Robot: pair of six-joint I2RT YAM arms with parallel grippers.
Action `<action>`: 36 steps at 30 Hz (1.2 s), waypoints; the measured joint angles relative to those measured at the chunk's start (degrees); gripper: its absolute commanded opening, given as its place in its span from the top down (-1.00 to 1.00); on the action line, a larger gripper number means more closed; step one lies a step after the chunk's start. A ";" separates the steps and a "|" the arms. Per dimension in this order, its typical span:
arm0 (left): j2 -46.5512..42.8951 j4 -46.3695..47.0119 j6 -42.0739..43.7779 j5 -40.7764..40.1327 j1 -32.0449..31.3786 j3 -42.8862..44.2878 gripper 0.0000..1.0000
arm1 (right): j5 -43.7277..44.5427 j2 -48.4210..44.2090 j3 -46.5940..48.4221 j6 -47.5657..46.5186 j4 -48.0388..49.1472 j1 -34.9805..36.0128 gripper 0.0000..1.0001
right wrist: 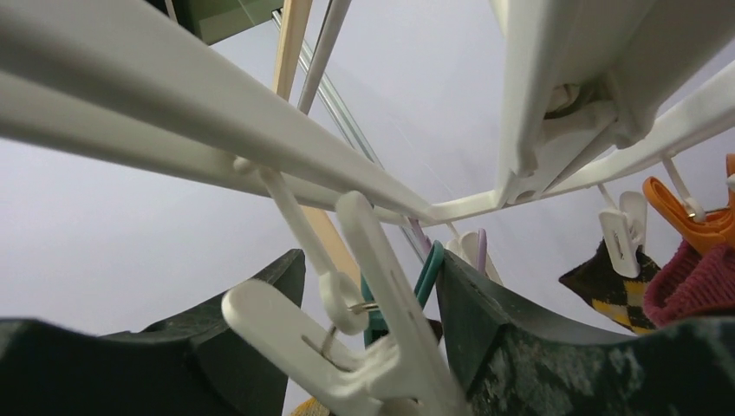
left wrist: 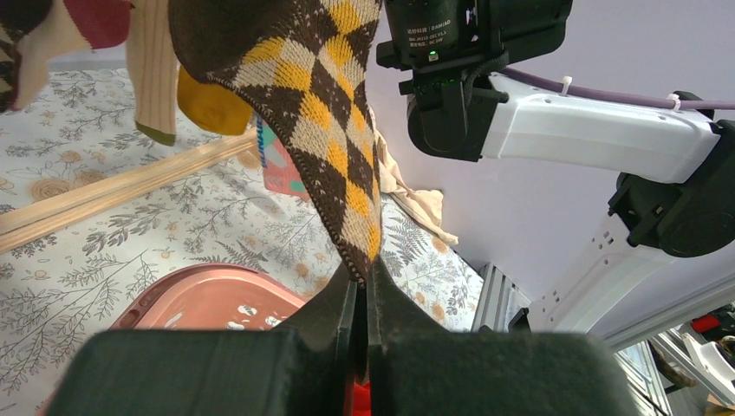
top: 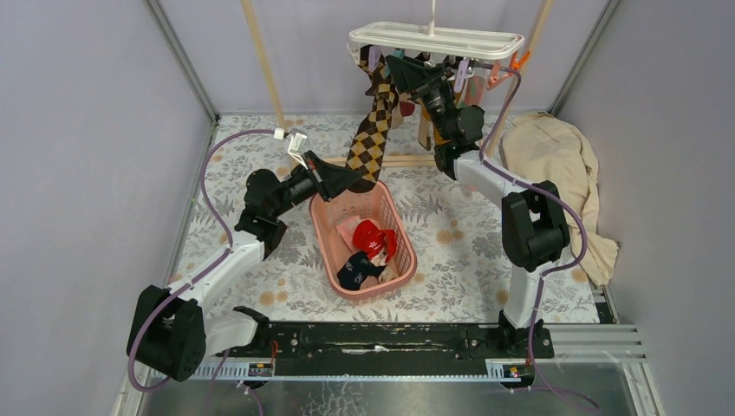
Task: Remove the socks clipped to the hanger
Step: Remove the sock from the hanger.
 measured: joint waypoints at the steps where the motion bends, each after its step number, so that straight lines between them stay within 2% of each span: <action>1: 0.00 0.00 0.04 0.00 0.00 0.00 1.00 | 0.04 0.00 0.26 -0.20 -0.59 0.02 -0.18; 9: 0.39 -0.02 0.22 0.02 0.00 0.00 1.00 | 1.22 0.00 2.29 -1.73 -3.82 0.20 0.28; 15: 0.55 -0.07 0.31 0.02 -0.02 0.00 1.00 | 1.36 0.13 2.99 -2.60 -4.17 0.50 0.84; 18: 0.55 -0.17 0.48 0.00 -0.02 0.00 1.00 | 1.31 0.13 3.13 -2.71 -4.17 0.55 0.90; 19: 0.55 -0.26 0.50 0.00 -0.02 0.00 1.00 | 1.36 0.13 3.13 -2.71 -4.22 0.55 0.84; 22: 0.52 -0.70 0.52 0.00 -0.02 0.00 1.00 | 1.31 0.13 3.13 -2.71 -4.20 0.55 0.08; 26: -0.20 -1.44 0.44 0.04 -0.02 0.00 1.00 | 1.27 0.15 2.58 -2.12 -4.35 0.52 -0.46; 32: -3.52 -1.64 -0.24 0.11 -0.37 0.02 1.00 | 1.22 -0.55 -4.11 -0.83 -1.97 0.57 -0.78; 36: -6.38 -2.19 -1.01 0.11 -1.53 0.57 1.00 | 1.25 -2.75 -13.22 0.15 0.11 0.57 -0.83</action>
